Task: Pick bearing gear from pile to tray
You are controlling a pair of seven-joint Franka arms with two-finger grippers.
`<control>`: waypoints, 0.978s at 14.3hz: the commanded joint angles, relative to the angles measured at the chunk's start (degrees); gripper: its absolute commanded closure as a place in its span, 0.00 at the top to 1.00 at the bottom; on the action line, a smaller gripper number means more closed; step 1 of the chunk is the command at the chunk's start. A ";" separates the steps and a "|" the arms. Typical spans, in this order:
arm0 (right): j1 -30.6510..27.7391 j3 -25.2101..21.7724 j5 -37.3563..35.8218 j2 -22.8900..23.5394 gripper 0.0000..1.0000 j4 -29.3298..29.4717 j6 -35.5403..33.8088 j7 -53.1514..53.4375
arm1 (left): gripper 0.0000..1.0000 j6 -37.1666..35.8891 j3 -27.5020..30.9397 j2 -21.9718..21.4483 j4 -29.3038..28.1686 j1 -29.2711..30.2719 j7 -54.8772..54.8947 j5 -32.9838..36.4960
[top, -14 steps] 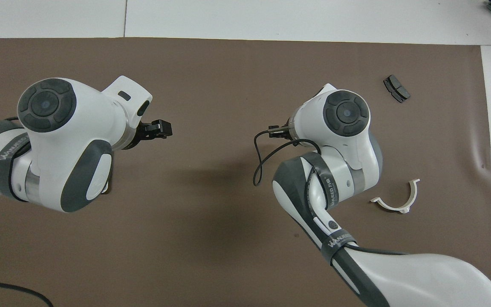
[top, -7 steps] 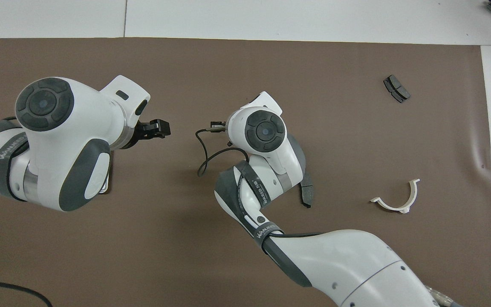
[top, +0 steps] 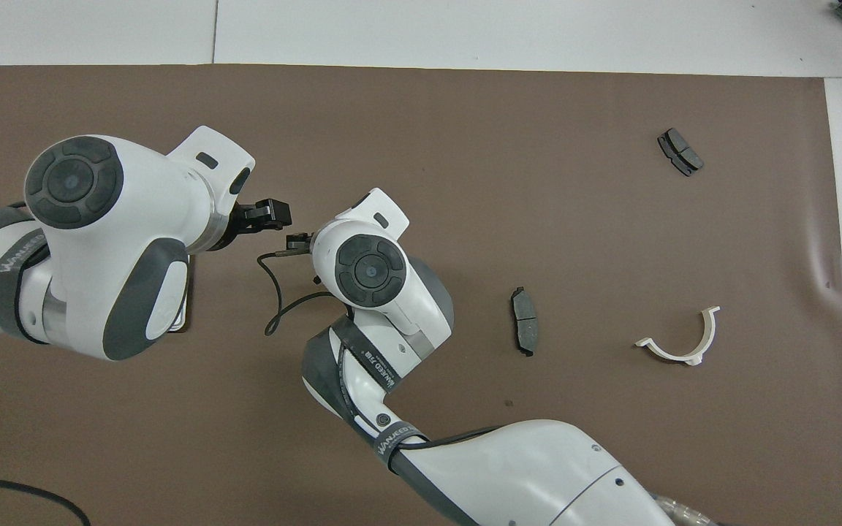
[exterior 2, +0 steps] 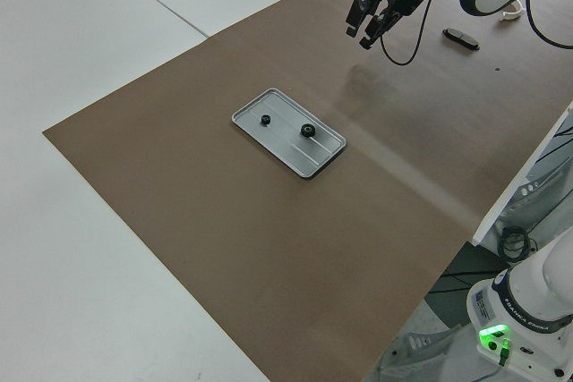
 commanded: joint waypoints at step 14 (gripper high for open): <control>-21.39 -0.16 0.35 -14.53 0.88 3.00 -36.19 -27.95 | 1.00 13.77 0.39 13.80 2.59 -6.25 -14.10 1.53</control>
